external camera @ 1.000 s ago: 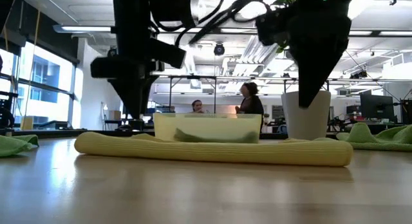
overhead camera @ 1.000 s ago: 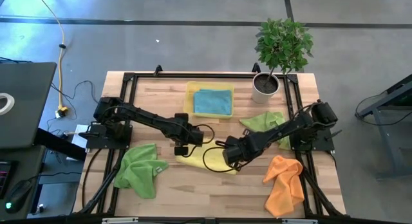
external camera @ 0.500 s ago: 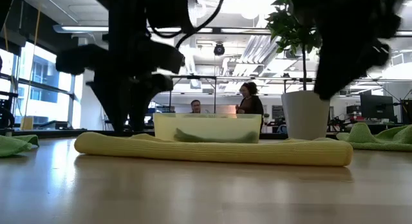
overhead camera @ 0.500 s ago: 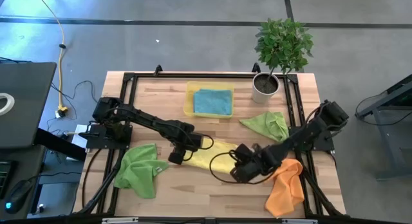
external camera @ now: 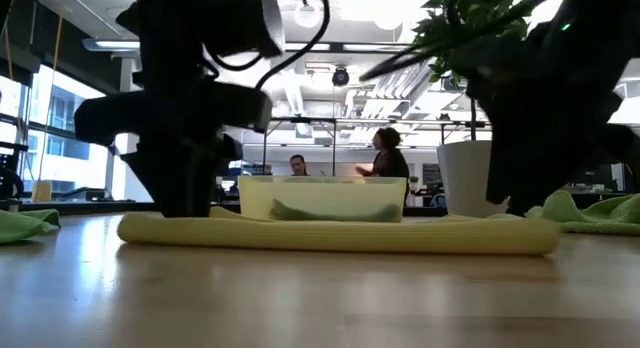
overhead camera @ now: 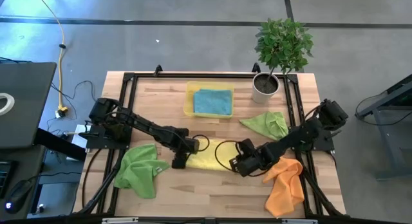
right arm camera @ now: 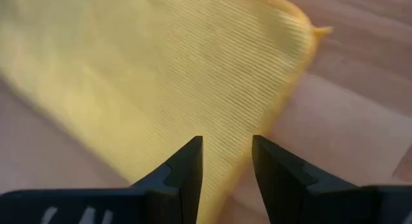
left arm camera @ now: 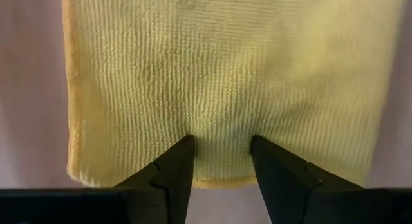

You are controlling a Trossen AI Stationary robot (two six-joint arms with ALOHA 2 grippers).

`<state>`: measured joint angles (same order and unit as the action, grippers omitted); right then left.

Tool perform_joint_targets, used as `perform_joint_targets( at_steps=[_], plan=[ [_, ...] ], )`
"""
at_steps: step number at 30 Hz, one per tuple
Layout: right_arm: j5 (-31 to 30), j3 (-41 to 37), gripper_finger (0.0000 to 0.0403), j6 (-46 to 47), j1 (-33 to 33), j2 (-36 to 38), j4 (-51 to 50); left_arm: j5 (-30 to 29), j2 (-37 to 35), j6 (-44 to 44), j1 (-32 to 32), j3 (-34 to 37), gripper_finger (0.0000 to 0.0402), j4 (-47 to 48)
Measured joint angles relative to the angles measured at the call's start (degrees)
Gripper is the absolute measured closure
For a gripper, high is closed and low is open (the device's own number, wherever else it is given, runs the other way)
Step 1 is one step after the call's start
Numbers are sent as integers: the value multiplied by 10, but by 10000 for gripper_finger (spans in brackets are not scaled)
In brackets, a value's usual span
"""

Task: Fold microfiber towels
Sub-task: Fold the yellow microfiber cloth

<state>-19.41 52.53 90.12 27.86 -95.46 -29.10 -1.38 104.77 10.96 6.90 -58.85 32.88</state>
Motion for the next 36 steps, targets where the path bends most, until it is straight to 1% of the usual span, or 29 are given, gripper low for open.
perform_joint_targets(
  at_steps=[4, 7, 10, 15, 20, 24, 30, 33, 36],
  plan=[
    [14, -10, 276, -17, -31, 0, 0, 7, 2, 38, 18, 1, 253, -70],
    [33, -10, 276, -44, -51, -1, -15, 9, 3, 59, 26, 2, 254, -93],
    [47, -9, 276, -64, -62, -1, -41, 9, 3, 81, 29, 2, 256, -90],
    [50, -8, 276, -61, -64, 3, -74, 12, 3, 101, 29, 2, 257, -89],
    [66, -8, 275, -29, -48, 3, -79, 16, -2, 122, 30, 3, 257, -82],
    [67, -8, 259, 1, -35, -1, -83, 17, -6, 126, 28, -2, 258, -76],
    [81, -8, 235, 14, -31, -30, -23, 16, -6, 125, 28, -32, 259, -81],
    [79, -8, 233, 16, -30, -41, -18, 15, -7, 124, 28, -51, 260, -76],
    [79, -7, 234, 29, -30, -43, -25, 14, -7, 112, 28, -83, 263, -42]
  ],
)
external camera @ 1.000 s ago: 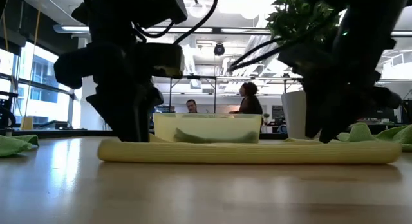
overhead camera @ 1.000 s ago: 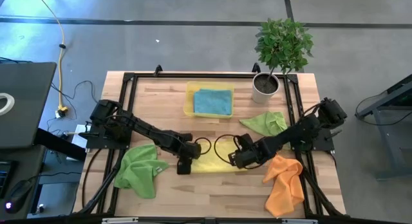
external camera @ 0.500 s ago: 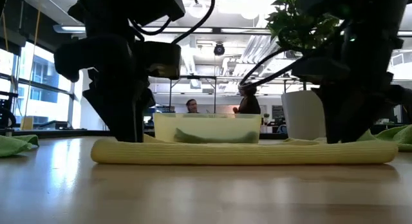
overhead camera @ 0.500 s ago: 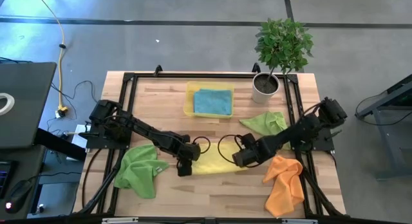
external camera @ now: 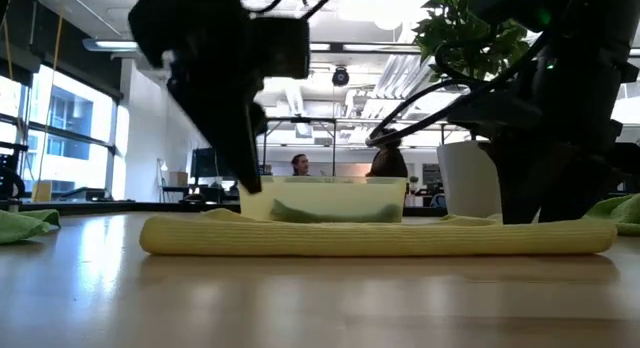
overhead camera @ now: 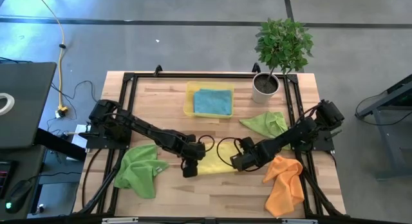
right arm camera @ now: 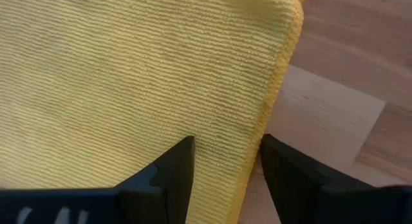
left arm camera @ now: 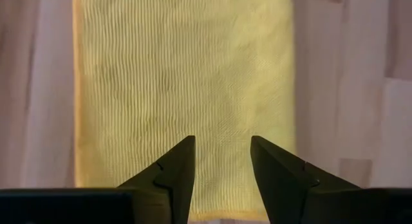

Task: Fold microfiber towels
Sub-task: Fold the yellow microfiber cloth

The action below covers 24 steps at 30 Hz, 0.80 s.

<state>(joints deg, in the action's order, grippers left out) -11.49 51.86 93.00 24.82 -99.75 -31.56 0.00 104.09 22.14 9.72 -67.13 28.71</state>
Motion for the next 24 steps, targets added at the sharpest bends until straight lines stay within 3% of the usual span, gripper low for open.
perform_joint_targets(
  at_steps=[5, 15, 24],
  plan=[
    [-2, 0, 260, 0, 0, -1, -4, -1, -1, -30, 0, -77, 269, 83],
    [-13, 0, 391, 1, 1, -3, -45, -54, -2, -103, 0, -267, 271, 220],
    [7, 0, 401, -16, 0, 6, -78, -59, -2, -103, 5, -412, 271, 332]
  ],
)
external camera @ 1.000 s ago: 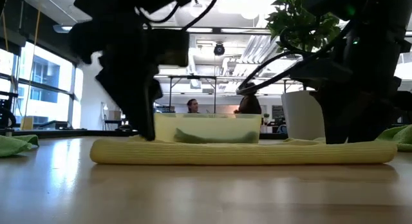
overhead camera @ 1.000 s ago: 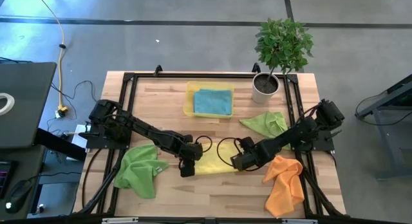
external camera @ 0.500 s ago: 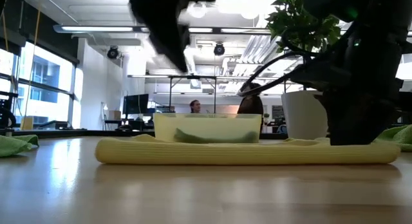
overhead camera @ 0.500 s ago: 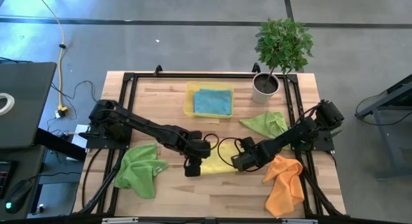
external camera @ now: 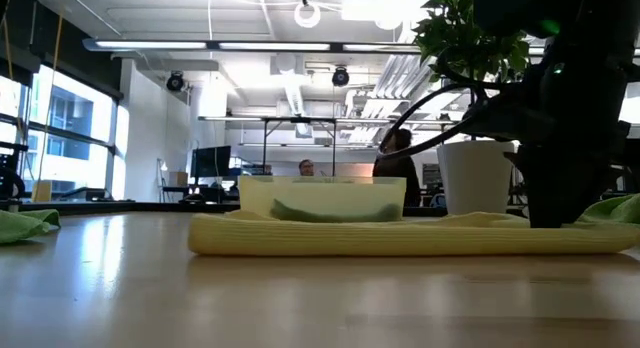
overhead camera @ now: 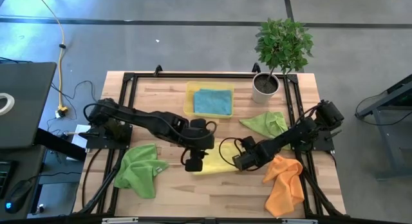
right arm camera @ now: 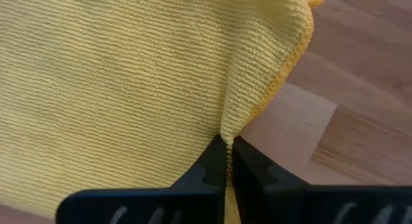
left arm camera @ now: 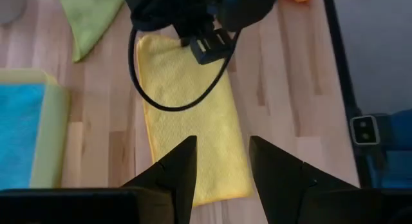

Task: Fold microfiber towels
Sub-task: Fold the yellow microfiber cloth

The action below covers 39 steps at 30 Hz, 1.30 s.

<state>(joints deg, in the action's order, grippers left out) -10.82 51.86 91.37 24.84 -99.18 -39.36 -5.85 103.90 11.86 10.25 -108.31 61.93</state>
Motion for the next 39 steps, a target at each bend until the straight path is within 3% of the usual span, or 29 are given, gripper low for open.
perform_joint_targets(
  at_steps=[5, 10, 14, 18, 21, 27, 39],
  plan=[
    [17, 3, 402, -2, 0, 25, -105, -23, 0, 0, 17, -65, 271, 79],
    [38, 68, 402, -43, 0, 28, -231, -88, 0, 12, 35, -108, 271, 174],
    [40, 133, 403, -72, 0, 28, -261, -112, 0, 54, 47, -122, 271, 241],
    [39, 190, 403, -60, 0, 29, -272, -111, -10, 82, 57, -128, 271, 283],
    [35, 233, 403, -36, 0, 19, -269, -70, -33, 82, 61, -126, 271, 281],
    [9, 319, 403, -28, -2, -46, -262, -50, -101, 75, 63, -127, 271, 277],
    [-9, 520, 403, -13, -30, -238, -258, -79, -239, 91, 63, -127, 271, 281]
  ],
)
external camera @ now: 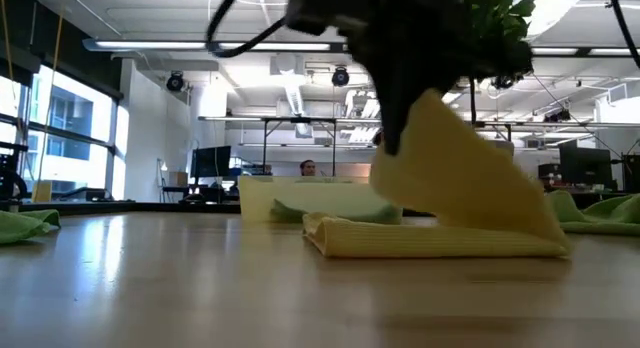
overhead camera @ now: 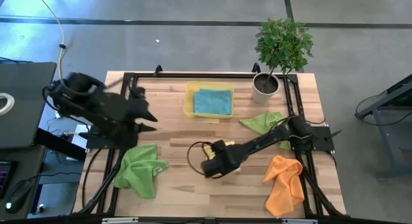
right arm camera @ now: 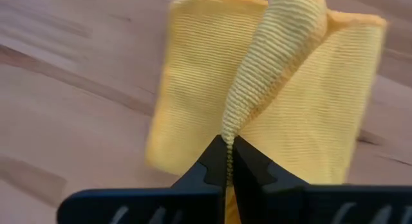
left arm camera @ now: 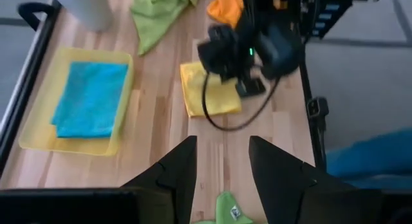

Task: Fold microfiber towels
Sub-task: Fold the yellow microfiber cloth

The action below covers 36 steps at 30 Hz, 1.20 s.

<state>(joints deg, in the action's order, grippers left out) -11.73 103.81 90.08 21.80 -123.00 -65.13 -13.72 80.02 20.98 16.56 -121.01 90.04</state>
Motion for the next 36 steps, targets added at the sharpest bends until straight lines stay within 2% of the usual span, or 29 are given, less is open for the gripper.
perform_joint_targets(
  at_steps=[6, 12, 21, 28, 36],
  plan=[
    [0, 95, 403, -1, -5, -89, 1, -6, -37, 0, 0, 1, 271, 0],
    [0, 154, 403, -1, -4, -138, -1, -16, -50, -1, 0, 1, 271, 0],
    [-18, 199, 403, -2, -3, -135, -30, -36, -52, -17, 0, 1, 271, 0],
    [-45, 208, 403, -16, -3, -135, 16, -35, -52, -26, 0, 1, 271, 0],
    [-46, 208, 403, -27, -3, -135, 20, -35, -52, -32, 0, 1, 271, 0]
  ],
)
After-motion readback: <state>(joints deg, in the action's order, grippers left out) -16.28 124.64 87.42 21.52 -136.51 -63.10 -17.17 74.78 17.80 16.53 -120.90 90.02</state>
